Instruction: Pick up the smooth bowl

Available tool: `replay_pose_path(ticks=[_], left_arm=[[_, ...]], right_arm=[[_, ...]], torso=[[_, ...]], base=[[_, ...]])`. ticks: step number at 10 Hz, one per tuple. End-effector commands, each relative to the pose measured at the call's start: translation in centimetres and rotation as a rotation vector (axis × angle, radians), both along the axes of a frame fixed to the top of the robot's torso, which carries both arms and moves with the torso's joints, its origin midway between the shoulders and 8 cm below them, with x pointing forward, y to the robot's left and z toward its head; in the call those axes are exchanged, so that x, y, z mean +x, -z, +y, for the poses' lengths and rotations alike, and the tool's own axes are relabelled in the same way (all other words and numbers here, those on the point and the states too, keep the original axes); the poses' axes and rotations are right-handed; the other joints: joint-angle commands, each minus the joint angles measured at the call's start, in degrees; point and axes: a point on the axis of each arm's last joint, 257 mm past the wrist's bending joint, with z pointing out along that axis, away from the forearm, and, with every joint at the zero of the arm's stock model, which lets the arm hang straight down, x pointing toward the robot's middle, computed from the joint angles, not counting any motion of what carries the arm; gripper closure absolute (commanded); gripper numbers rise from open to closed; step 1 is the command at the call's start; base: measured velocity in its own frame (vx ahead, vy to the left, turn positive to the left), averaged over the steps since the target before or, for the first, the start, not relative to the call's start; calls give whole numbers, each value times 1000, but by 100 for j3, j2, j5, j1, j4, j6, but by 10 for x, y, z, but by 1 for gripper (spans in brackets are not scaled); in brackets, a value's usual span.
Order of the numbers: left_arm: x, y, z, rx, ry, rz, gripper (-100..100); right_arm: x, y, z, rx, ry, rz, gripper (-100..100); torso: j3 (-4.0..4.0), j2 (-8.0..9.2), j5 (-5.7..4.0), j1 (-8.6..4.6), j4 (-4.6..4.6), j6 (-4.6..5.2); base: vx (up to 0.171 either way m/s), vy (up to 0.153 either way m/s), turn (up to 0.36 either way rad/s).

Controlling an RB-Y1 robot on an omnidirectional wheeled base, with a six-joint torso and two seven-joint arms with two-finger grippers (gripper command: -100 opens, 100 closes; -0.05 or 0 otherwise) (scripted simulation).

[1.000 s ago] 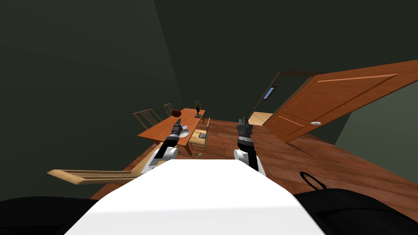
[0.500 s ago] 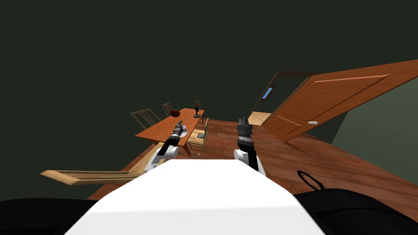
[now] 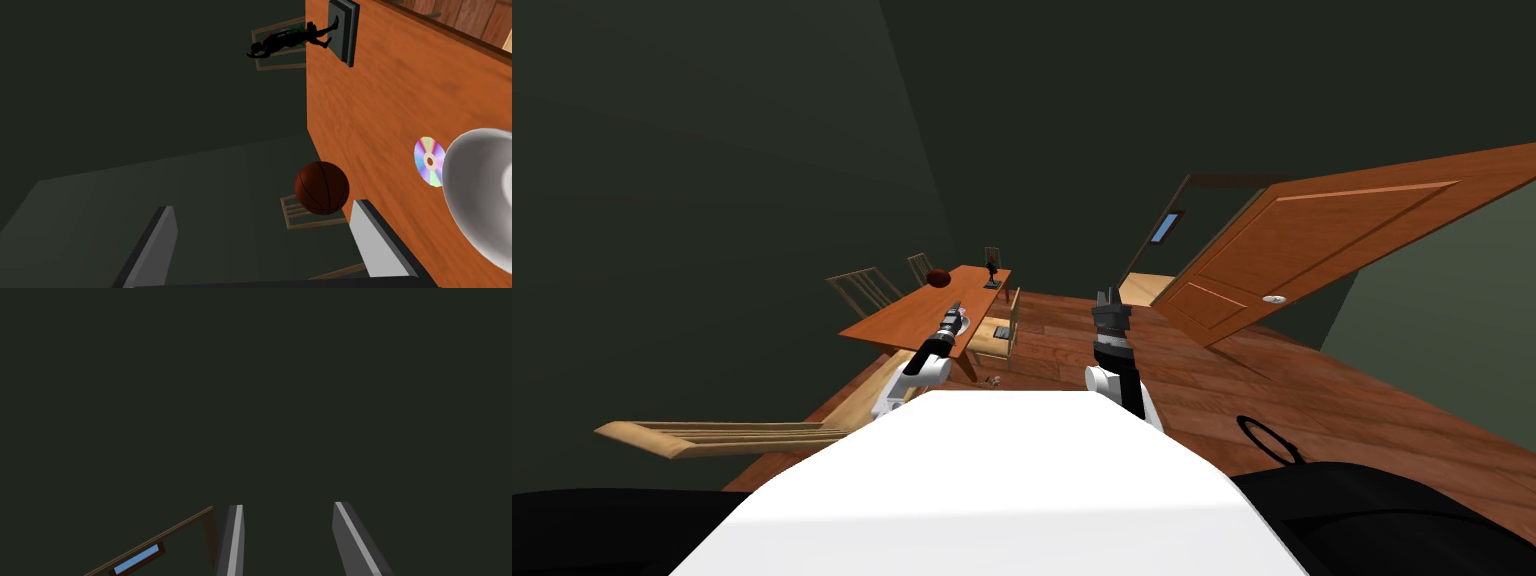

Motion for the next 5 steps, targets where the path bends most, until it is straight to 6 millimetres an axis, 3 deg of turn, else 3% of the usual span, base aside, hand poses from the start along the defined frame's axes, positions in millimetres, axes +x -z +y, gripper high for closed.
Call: replay_pose_path(ticks=[1,2,3,5], left_arm=[[1,25,5,-24,-14,70,-100],[0,40,9,-39,-25,115,-100],[0,43,10,-40,-25,125,-100],[-3,73,19,-70,-48,212,-100]], right_arm=[[0,0,0,0,0,0,0],[0,0,0,0,0,0,0],[0,0,0,0,0,0,0],[0,0,0,0,0,0,0]], torso=[[0,0,0,0,0,0],[-1,-2,0,2,0,0],[-3,-5,1,1,-1,0],[-3,-5,2,11,-1,0]], base=[[12,-29,-36],[21,-24,-25],[16,-13,-4],[23,3,-30]])
